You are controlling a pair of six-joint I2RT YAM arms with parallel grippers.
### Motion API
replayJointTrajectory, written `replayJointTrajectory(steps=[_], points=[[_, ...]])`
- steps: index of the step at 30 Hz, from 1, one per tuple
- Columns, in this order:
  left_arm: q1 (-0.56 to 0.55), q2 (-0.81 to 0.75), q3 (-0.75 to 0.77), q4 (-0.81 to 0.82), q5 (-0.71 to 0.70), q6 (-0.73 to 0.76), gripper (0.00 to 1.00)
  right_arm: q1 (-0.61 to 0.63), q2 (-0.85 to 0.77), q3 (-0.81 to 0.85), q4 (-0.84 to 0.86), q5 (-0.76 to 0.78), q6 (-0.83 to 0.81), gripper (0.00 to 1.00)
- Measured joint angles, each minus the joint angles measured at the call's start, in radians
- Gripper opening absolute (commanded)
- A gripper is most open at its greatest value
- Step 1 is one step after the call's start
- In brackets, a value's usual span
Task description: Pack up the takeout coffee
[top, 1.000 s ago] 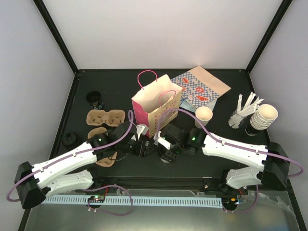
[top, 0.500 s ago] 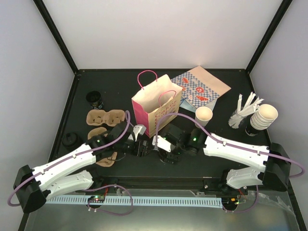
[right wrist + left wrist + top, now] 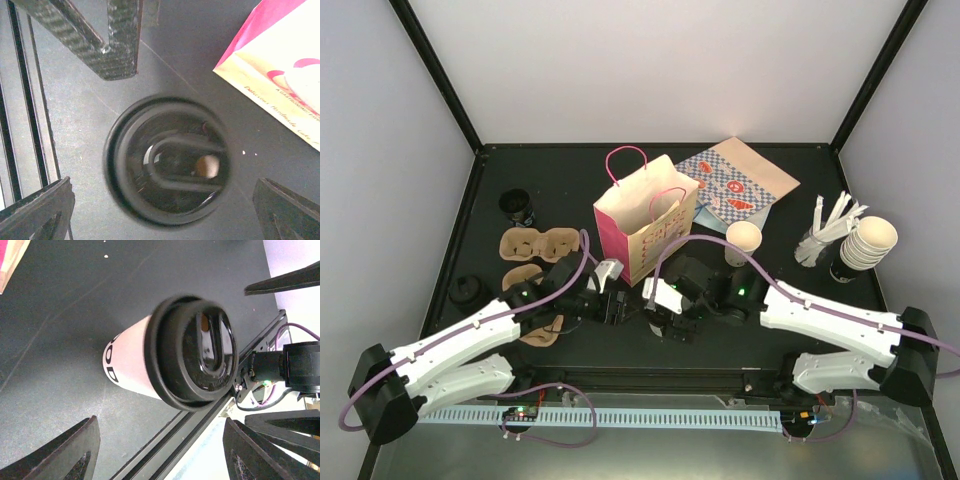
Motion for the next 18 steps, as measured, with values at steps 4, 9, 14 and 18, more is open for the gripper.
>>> replayJointTrajectory(steps=[4, 9, 14, 18], points=[[0.0, 0.0, -0.003, 0.007, 0.005, 0.0, 0.7, 0.0, -0.043, 0.0, -0.002, -0.007, 0.019, 1.0], [0.0, 0.0, -0.008, 0.015, 0.006, -0.001, 0.7, 0.0, -0.09, 0.0, -0.005, -0.012, 0.062, 1.0], [0.001, 0.0, -0.03, 0.043, 0.013, -0.009, 0.7, 0.0, -0.091, 0.053, -0.042, 0.044, 0.21, 1.0], [0.001, -0.001, -0.061, 0.082, 0.016, -0.023, 0.66, -0.002, -0.036, 0.186, -0.137, 0.17, 0.433, 1.0]])
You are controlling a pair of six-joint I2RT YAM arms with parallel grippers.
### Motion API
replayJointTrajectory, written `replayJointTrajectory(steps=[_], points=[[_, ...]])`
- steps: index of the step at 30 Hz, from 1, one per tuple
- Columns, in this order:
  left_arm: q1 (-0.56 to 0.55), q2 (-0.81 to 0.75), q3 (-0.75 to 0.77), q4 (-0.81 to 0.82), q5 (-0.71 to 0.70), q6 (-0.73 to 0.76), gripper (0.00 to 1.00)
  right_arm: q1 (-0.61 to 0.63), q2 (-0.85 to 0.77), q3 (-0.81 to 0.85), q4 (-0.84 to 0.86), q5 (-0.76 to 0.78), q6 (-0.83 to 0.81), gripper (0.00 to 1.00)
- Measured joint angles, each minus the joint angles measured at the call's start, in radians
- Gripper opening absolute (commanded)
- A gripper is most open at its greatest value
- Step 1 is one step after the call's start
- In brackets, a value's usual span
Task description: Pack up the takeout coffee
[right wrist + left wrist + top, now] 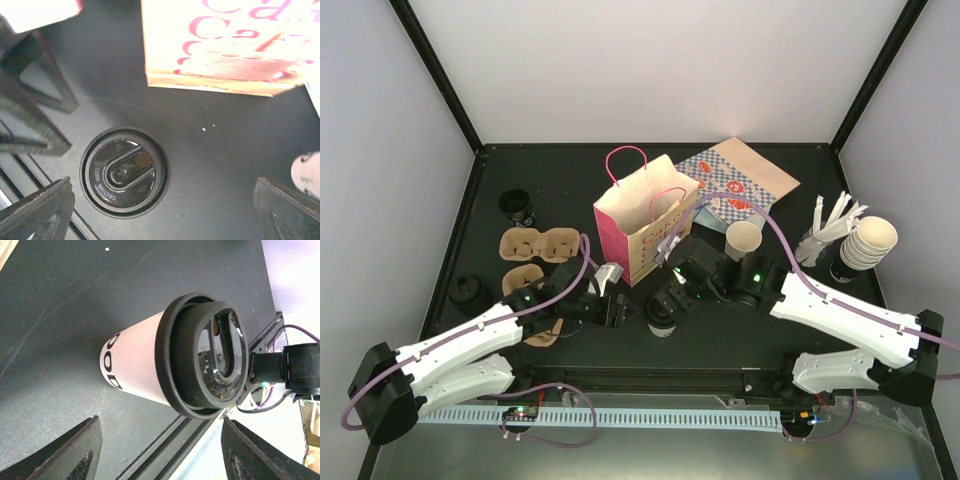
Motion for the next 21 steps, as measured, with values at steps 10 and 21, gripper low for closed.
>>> replayJointTrajectory(steps=[10, 21], points=[[0.041, 0.0, -0.112, 0.158, 0.041, -0.085, 0.55, 0.068, 0.081, 0.124, -0.143, 0.004, 0.457, 1.0], [0.098, 0.0, -0.151, 0.273, 0.096, -0.119, 0.54, 0.154, 0.265, 0.163, -0.18, 0.055, 0.662, 0.97]])
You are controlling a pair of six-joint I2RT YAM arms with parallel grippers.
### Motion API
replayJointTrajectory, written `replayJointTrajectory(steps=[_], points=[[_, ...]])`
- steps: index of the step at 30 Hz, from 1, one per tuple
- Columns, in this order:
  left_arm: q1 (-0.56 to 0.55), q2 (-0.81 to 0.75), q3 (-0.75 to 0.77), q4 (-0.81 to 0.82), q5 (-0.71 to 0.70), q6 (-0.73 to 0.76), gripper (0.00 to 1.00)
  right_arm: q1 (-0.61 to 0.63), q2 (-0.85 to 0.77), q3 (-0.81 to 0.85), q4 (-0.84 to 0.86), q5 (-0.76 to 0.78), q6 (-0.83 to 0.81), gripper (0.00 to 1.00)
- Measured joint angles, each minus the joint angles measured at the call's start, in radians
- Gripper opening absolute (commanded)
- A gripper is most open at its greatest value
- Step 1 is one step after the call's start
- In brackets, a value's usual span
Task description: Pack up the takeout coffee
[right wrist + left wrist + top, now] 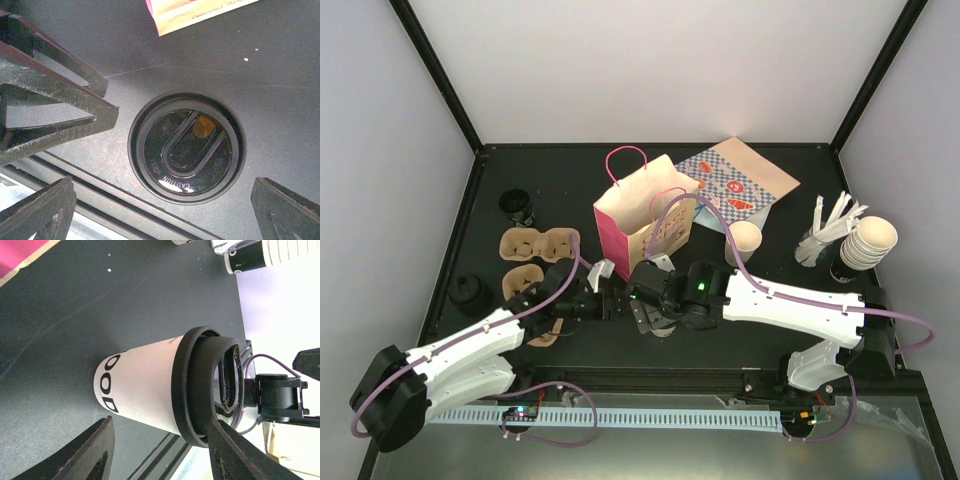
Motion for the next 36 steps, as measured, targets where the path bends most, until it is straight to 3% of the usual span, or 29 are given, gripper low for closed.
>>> replayJointTrajectory(steps=[14, 24, 36], points=[[0.025, 0.039, -0.027, 0.082, 0.049, -0.014, 0.52, 0.0, 0.002, -0.029, 0.031, 0.011, 0.098, 0.94], [0.027, 0.054, -0.033, 0.118, 0.068, -0.021, 0.51, -0.011, 0.006, -0.053, 0.049, 0.008, 0.13, 0.87], [0.027, 0.129, -0.037, 0.2, 0.106, -0.054, 0.49, -0.056, 0.006, -0.113, 0.084, -0.017, 0.137, 0.9]])
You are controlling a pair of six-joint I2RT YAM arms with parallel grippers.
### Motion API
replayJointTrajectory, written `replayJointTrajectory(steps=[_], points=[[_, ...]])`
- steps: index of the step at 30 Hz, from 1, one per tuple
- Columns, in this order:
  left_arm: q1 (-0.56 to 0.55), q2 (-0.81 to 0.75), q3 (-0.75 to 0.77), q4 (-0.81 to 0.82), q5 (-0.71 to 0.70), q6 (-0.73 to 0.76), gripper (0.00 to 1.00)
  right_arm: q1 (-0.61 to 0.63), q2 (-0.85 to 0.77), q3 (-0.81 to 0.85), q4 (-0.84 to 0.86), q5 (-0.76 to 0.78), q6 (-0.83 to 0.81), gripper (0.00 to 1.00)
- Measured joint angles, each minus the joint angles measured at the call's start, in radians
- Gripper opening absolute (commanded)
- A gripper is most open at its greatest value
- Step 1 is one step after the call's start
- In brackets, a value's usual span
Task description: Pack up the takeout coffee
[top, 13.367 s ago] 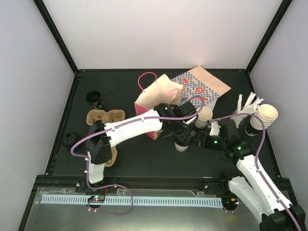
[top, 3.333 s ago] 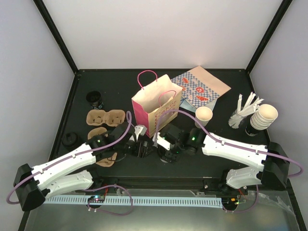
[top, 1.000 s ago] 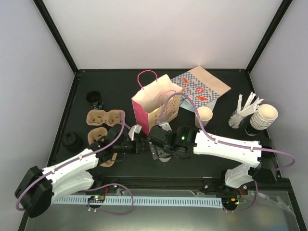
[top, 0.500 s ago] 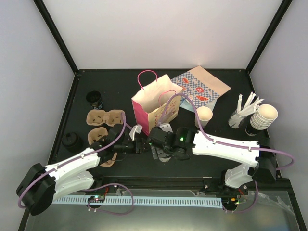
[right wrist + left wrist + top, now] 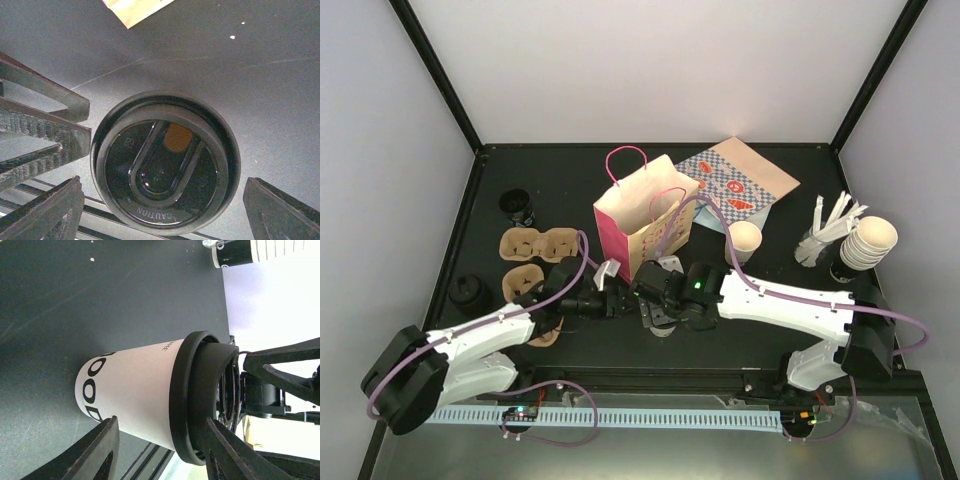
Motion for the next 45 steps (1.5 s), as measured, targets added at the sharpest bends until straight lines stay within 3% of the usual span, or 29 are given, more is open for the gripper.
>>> replayJointTrajectory(steps=[14, 31, 45], points=[[0.003, 0.056, -0.013, 0.064, 0.03, -0.022, 0.48, -0.011, 0.039, 0.0, 0.009, -0.006, -0.019, 0.89], [0.004, 0.084, -0.019, 0.096, 0.052, -0.024, 0.48, -0.014, 0.086, 0.03, -0.012, 0.002, -0.066, 0.73], [0.006, 0.121, -0.032, 0.161, 0.075, -0.03, 0.48, -0.015, 0.085, 0.023, -0.008, 0.001, -0.085, 0.72]])
